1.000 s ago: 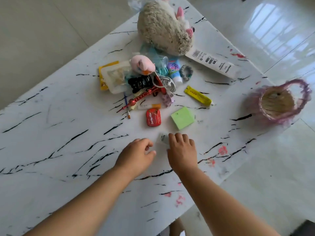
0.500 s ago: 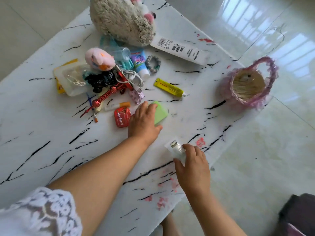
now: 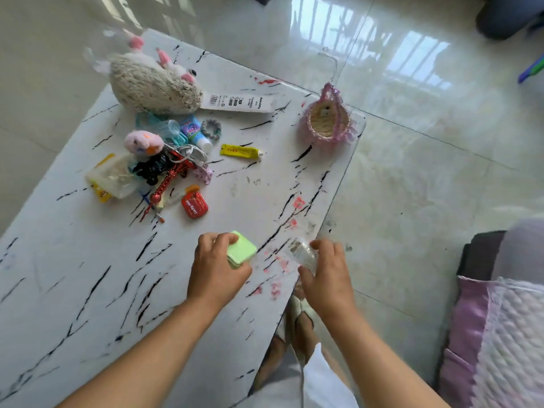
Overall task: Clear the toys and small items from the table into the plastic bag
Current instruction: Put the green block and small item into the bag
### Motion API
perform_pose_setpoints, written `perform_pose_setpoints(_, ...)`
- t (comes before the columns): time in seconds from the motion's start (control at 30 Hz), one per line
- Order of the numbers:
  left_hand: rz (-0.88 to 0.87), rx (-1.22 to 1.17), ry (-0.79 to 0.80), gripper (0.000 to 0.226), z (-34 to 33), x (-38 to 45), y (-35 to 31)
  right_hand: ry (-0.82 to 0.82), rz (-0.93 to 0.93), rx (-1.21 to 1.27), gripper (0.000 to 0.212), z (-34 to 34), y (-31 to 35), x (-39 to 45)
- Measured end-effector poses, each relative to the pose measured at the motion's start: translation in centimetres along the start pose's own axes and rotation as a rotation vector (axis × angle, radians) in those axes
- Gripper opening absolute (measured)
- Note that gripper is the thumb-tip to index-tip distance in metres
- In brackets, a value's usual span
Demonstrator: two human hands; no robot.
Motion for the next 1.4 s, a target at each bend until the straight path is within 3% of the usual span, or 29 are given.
perform_pose_setpoints(0.3, -0.314, -0.034, 0.166, 0.046, 1.3, -12.3, -6.7, -0.223, -0.231, 0.158, 0.034, 5.5, -3.3, -14.8)
perform_pose_setpoints(0.7, -0.762, -0.076, 0.473, 0.045, -4.7, -30.1, -15.3, -0.59, -0.571, 0.306, 0.038, 13.3, -14.3, -36.9)
perform_pose_setpoints(1.07, -1.071, 0.058, 0.761, 0.047, -15.3, -51.7, -16.4, -0.988, -0.817, 0.477, 0.043, 9.6, -24.7, -62.3)
perform_pose_setpoints(1.4, -1.376, 0.233, 0.986, 0.05, -24.2, -68.8, -16.8, -1.2, -1.047, 0.571, 0.048, 6.4, -32.6, -78.9)
Point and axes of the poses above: each hand's wrist, its own x-axis towards the middle knuckle, its own z-axis out of the back of the hand, y = z × x, the point moved 4 cm from there along x, towards the middle knuckle, and after that the axes turned 2 degrees about y, right-handed, at the moved point
